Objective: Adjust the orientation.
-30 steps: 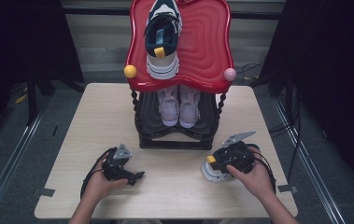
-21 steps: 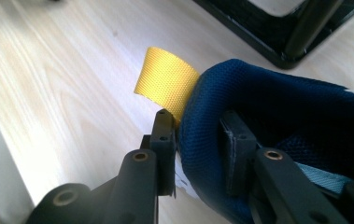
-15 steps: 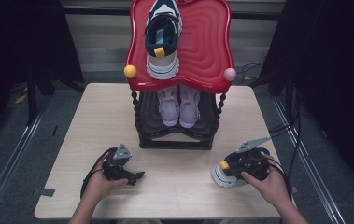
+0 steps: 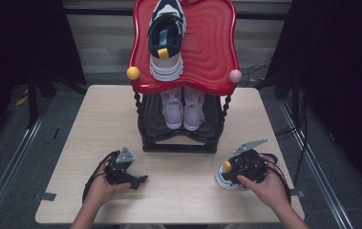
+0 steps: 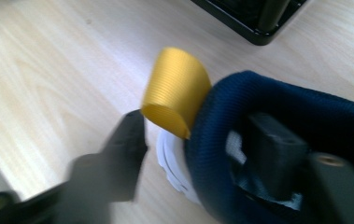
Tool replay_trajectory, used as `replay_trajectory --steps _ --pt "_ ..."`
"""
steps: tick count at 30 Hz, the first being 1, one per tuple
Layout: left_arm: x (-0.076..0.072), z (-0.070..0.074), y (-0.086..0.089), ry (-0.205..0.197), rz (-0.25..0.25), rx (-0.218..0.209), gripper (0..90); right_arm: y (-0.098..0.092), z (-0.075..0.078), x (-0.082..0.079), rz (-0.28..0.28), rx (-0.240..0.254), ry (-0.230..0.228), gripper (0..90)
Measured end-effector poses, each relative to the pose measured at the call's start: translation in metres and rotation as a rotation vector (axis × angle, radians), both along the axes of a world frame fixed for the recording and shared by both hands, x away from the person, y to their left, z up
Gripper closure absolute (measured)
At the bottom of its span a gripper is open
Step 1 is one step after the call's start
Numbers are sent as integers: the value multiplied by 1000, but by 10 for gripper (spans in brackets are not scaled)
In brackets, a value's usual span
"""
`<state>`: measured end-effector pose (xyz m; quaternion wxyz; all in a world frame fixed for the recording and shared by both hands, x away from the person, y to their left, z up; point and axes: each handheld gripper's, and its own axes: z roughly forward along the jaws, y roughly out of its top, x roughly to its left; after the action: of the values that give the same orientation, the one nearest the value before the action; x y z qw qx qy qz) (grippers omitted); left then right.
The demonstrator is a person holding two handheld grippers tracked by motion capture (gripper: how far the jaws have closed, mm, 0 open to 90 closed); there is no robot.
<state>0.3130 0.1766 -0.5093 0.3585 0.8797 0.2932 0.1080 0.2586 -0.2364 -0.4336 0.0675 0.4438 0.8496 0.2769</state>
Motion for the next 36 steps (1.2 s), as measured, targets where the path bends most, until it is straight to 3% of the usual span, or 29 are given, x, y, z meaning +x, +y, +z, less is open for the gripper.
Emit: replay_trajectory --steps 4,6,9,12,14,16,18,23,29,32,34,36 --pt "0 0 0 1 -5 0 8 -4 -4 5 5 38 4 674" --pt "0 0 0 3 -6 -1 8 -4 -5 5 24 47 -9 702" --pt "1 0 0 2 -8 1 8 -2 -6 4 114 46 -23 722" --pt "1 0 1 1 -9 2 8 -4 -5 -2 148 63 -19 719" --pt "1 0 0 2 -8 2 8 -10 -4 -6 149 89 7 699" --pt "1 0 0 7 -7 0 8 -13 -2 -10 137 73 16 660" --pt "1 0 0 7 -7 1 8 -14 1 -13 114 68 24 563" --pt "0 0 0 8 -6 2 8 -9 8 -10 57 48 15 419" --pt "0 0 0 5 -7 2 8 5 0 -2 16 21 56 399" --pt "0 0 0 9 -6 2 8 10 -3 3 10 -5 96 441" --pt "0 0 0 9 -6 2 8 13 -3 6 13 -35 117 574" --pt "0 0 0 9 -9 0 8 15 -1 8 27 -20 138 662"
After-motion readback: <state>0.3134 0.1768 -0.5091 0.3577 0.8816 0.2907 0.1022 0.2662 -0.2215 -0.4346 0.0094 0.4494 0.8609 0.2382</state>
